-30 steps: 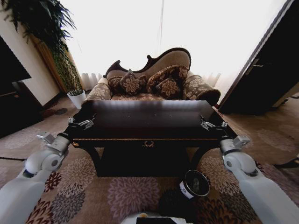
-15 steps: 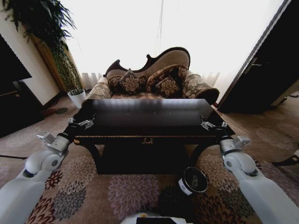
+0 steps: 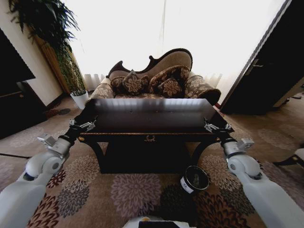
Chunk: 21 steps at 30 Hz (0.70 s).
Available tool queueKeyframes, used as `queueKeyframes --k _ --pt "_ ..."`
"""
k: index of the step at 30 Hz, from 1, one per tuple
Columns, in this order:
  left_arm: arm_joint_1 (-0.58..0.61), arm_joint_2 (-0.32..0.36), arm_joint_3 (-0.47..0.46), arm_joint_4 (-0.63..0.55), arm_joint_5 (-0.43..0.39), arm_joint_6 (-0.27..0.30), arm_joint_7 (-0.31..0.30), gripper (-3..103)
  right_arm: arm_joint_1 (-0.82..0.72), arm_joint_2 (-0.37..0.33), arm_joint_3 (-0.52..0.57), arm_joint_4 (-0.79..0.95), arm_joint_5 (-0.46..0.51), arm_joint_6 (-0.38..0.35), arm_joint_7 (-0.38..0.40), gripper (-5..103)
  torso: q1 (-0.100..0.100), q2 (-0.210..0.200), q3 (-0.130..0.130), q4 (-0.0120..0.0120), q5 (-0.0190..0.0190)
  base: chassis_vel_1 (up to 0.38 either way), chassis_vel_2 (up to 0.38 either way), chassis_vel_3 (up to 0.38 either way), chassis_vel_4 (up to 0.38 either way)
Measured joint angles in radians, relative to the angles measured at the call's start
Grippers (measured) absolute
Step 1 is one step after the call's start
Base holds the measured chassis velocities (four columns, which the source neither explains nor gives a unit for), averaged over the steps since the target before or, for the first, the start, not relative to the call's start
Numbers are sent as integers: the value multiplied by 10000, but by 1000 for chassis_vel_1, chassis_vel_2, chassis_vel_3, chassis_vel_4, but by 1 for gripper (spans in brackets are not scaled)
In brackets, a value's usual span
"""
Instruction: Move to the front of the table and place the trash on the table into the trash bin.
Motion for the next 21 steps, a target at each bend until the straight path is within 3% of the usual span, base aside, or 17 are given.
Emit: queueKeyframes --k 21 --pt "0 0 0 0 0 0 0 100 0 0 0 0 0 -1 0 100 0 0 0 1 -1 83 -87 -89 84"
